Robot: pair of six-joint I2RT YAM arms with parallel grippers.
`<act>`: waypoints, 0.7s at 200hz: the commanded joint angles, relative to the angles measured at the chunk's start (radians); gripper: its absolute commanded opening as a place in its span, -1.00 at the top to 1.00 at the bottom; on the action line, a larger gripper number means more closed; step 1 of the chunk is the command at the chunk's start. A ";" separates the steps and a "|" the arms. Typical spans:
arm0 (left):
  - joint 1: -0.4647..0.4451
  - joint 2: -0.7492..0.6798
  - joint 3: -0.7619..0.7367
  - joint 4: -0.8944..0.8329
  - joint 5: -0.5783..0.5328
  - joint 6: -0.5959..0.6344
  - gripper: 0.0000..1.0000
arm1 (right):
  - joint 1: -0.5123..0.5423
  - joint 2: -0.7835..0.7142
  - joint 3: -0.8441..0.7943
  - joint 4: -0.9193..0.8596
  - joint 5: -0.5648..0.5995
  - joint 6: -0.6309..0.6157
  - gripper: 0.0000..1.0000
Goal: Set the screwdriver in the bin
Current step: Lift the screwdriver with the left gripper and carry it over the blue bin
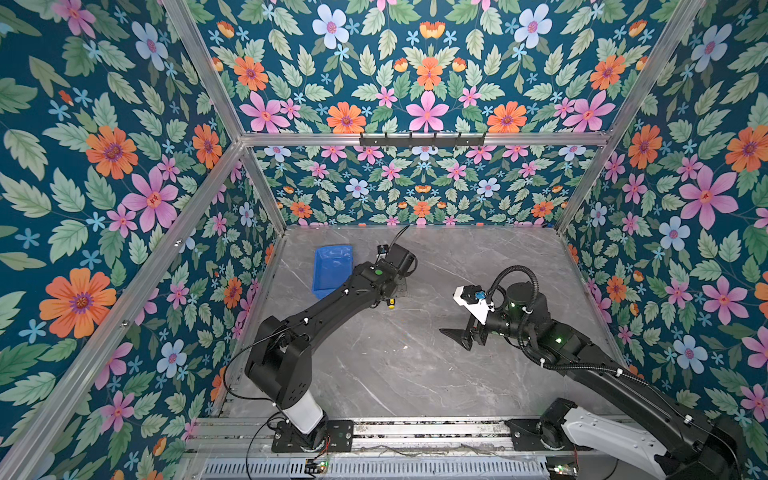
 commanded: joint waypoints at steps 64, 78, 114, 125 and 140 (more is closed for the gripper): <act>0.245 -0.044 -0.005 0.014 0.046 0.151 1.00 | 0.069 0.241 0.116 0.250 0.064 -0.002 -0.99; 0.281 -0.035 -0.006 0.035 0.041 0.151 1.00 | 0.074 0.280 0.141 0.274 0.063 -0.001 -0.99; 0.389 0.020 0.002 0.112 0.066 0.120 1.00 | 0.081 0.347 0.192 0.308 0.063 0.000 -0.99; 0.420 0.047 0.007 0.136 0.076 0.112 1.00 | 0.084 0.358 0.203 0.312 0.068 -0.001 -0.99; 0.461 0.090 0.022 0.155 0.091 0.086 1.00 | 0.088 0.373 0.213 0.318 0.077 -0.002 -0.99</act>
